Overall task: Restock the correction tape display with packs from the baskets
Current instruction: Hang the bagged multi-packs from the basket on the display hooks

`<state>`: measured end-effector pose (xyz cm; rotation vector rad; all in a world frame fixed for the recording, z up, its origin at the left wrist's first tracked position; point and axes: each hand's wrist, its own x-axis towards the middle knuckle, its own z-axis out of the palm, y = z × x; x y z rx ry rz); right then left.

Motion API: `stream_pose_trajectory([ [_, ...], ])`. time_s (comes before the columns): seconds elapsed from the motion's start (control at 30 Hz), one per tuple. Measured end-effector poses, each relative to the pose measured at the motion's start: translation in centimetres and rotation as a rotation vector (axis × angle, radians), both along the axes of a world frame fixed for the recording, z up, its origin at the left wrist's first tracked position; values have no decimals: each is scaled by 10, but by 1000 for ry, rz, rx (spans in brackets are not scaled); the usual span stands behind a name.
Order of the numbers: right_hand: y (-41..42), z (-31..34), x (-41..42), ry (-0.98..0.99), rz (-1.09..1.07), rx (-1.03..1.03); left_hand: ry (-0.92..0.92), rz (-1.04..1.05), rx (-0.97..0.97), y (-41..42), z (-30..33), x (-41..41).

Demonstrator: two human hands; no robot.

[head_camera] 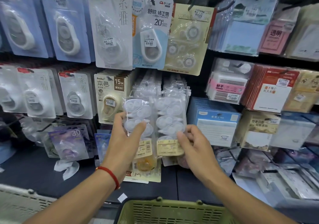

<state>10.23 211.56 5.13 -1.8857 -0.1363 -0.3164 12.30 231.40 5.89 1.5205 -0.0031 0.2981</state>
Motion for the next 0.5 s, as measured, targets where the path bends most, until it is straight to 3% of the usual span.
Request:
stream_pose_trajectory([
  [0.13,-8,3,3,-2,-85,118,24,1,8,6,-3,3],
  [0.5,-7,7,8,40,-20,264,37,-1,1,5,1,-1],
])
